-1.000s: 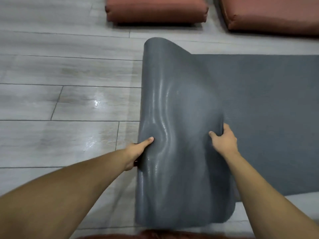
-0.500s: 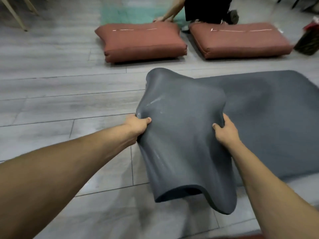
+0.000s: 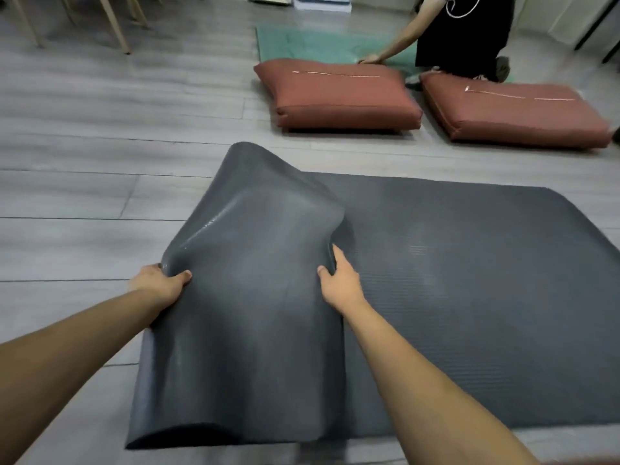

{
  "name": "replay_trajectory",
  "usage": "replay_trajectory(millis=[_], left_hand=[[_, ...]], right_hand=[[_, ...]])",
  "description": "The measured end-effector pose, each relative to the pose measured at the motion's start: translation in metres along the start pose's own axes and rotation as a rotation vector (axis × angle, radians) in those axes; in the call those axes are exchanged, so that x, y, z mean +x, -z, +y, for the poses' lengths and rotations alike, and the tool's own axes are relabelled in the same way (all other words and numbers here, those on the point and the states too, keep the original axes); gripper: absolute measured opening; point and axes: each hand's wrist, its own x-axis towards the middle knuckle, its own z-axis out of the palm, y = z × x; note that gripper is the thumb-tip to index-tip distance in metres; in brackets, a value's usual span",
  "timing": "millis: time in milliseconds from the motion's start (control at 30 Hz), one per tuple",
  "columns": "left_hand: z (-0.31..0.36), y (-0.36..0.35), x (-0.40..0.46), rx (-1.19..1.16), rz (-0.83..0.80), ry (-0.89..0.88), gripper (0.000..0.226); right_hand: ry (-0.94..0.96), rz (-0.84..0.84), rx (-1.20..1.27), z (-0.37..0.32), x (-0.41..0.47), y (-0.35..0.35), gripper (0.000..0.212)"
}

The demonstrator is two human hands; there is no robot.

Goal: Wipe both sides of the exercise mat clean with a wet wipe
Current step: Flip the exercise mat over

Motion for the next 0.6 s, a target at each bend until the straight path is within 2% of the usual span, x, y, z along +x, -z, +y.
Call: replay_trajectory(millis=[133, 267, 367, 433, 533, 600], left_hand=[[-0.041, 0.015, 0.017, 0.049, 0.03, 0.0, 0.058], [-0.044, 0.001, 0.014, 0.115, 0.046, -0.009, 0.072], [-0.032, -0.022, 0.001, 0.26, 0.083, 0.022, 0.098], [-0.017, -0.039, -0.017, 0.33, 0.114, 0.016, 0.106], [0.009, -0.066, -0.046, 0.377, 0.121, -0.127, 0.102], [0.027, -0.089, -0.061, 0.459, 0.053, -0.285, 0.099]], right_hand=[[-0.015, 0.008, -0.014, -0.021, 0.001, -0.048, 0.062], [-0.069, 0.046, -0.061, -0.006, 0.018, -0.042, 0.062], [-0.094, 0.07, -0.071, 0.017, 0.036, -0.011, 0.06], [-0.112, 0.084, -0.069, 0.032, 0.044, 0.019, 0.058], [-0.114, 0.109, -0.067, 0.055, 0.053, 0.073, 0.056], [-0.12, 0.131, -0.081, 0.075, 0.057, 0.116, 0.057]])
